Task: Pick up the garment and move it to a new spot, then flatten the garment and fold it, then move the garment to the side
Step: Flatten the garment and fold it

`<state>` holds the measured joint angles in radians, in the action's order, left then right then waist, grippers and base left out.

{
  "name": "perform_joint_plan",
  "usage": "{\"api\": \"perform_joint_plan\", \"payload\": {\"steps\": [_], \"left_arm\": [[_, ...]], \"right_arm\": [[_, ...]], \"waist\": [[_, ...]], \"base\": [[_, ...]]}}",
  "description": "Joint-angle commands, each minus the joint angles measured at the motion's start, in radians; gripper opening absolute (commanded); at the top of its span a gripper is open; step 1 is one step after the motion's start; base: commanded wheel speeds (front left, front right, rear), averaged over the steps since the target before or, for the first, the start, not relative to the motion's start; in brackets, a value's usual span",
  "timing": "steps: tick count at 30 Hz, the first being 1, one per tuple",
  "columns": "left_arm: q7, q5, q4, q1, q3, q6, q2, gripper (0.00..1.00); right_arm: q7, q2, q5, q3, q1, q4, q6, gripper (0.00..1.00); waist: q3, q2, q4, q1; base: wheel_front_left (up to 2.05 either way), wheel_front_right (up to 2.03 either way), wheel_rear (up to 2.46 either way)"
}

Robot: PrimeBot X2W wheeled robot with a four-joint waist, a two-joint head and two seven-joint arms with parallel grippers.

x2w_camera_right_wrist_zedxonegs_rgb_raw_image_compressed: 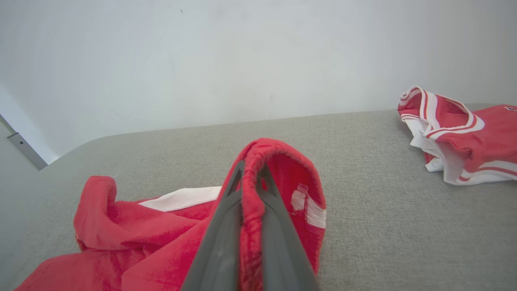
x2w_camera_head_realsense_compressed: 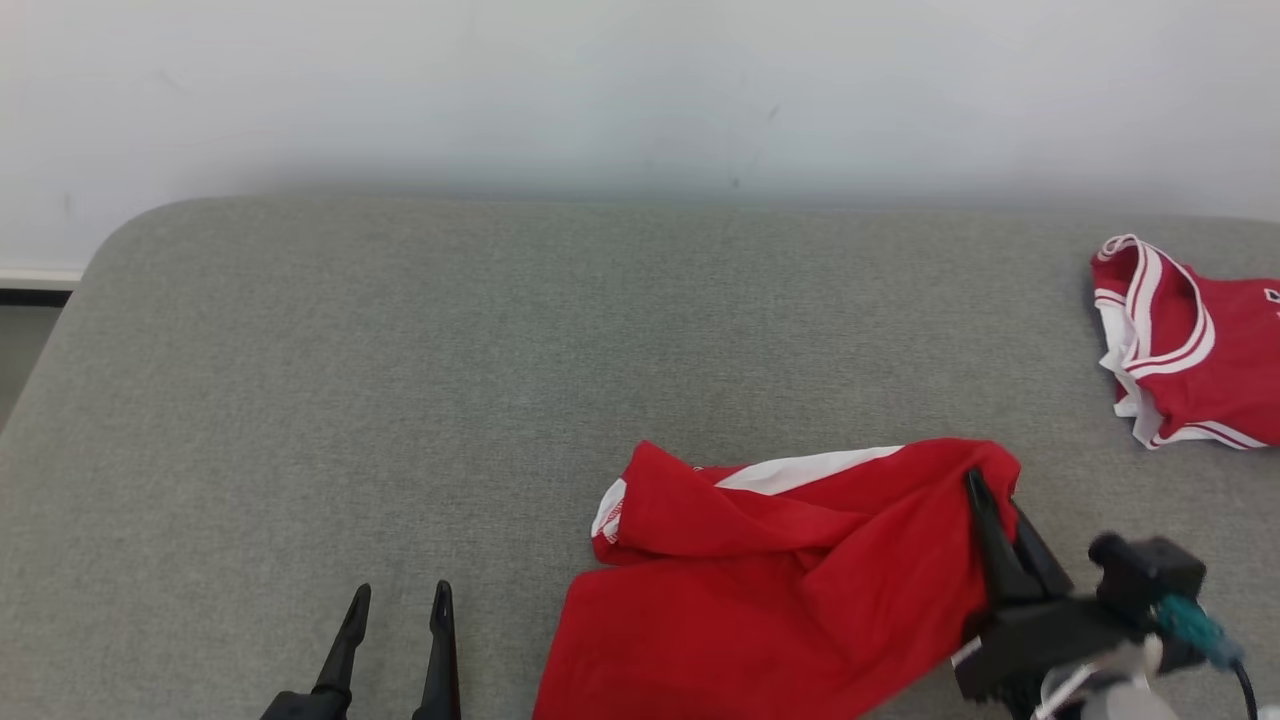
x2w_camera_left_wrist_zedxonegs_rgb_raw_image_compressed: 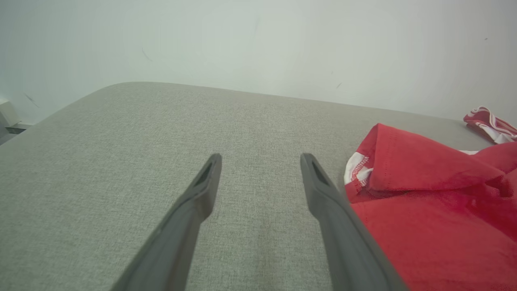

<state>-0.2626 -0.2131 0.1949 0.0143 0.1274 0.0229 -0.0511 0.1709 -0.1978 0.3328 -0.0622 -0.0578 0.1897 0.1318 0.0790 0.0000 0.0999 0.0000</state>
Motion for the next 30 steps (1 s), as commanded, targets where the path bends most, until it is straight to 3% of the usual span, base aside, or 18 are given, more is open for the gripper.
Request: {"api": "perform_joint_plan", "payload": {"steps": [1, 11, 18, 19, 20, 21, 30], "left_arm": [[-0.003, 0.001, 0.003, -0.014, 0.007, 0.003, 0.001, 1.0], [-0.003, -0.008, 0.012, -0.039, 0.052, 0.007, 0.001, 1.0], [-0.003, -0.019, 0.019, -0.047, 0.083, -0.002, 0.001, 1.0], [-0.003, -0.019, 0.019, -0.046, 0.086, -0.004, 0.001, 1.0], [-0.003, -0.02, 0.019, -0.043, 0.088, -0.005, 0.001, 1.0], [-0.003, -0.022, 0.019, -0.037, 0.089, -0.008, 0.001, 1.0], [-0.003, -0.018, 0.018, 0.002, 0.073, -0.008, 0.001, 1.0]], "right_arm": [[-0.007, 0.001, -0.002, -0.006, -0.062, 0.038, -0.003, 0.0], [0.005, -0.03, -0.022, 0.004, -0.47, 0.501, -0.003, 0.0], [0.047, -0.032, -0.032, 0.051, -0.595, 0.757, -0.003, 0.0], [0.052, -0.03, -0.035, 0.044, -0.606, 0.786, -0.003, 0.35], [0.061, -0.027, -0.036, 0.035, -0.615, 0.805, -0.003, 0.6], [0.069, -0.027, -0.037, 0.027, -0.62, 0.821, -0.003, 1.0], [0.094, -0.043, 0.017, -0.033, -0.551, 0.775, -0.003, 1.0]], "waist": [[0.007, 0.0, 0.021, 0.0], [0.05, 0.0, 0.127, 0.0], [0.055, 0.0, 0.168, 0.0], [0.053, 0.0, 0.171, 0.0], [0.049, 0.0, 0.171, 0.0], [0.045, 0.0, 0.168, 0.0], [-0.019, 0.0, 0.095, 0.0]], "base": [[0.0, 0.0, 0.0], [0.0, 0.0, 0.0], [0.0, 0.0, 0.0], [0.0, 0.0, 0.0], [0.0, 0.0, 0.0], [0.0, 0.0, 0.0], [0.0, 0.0, 0.0]]}}
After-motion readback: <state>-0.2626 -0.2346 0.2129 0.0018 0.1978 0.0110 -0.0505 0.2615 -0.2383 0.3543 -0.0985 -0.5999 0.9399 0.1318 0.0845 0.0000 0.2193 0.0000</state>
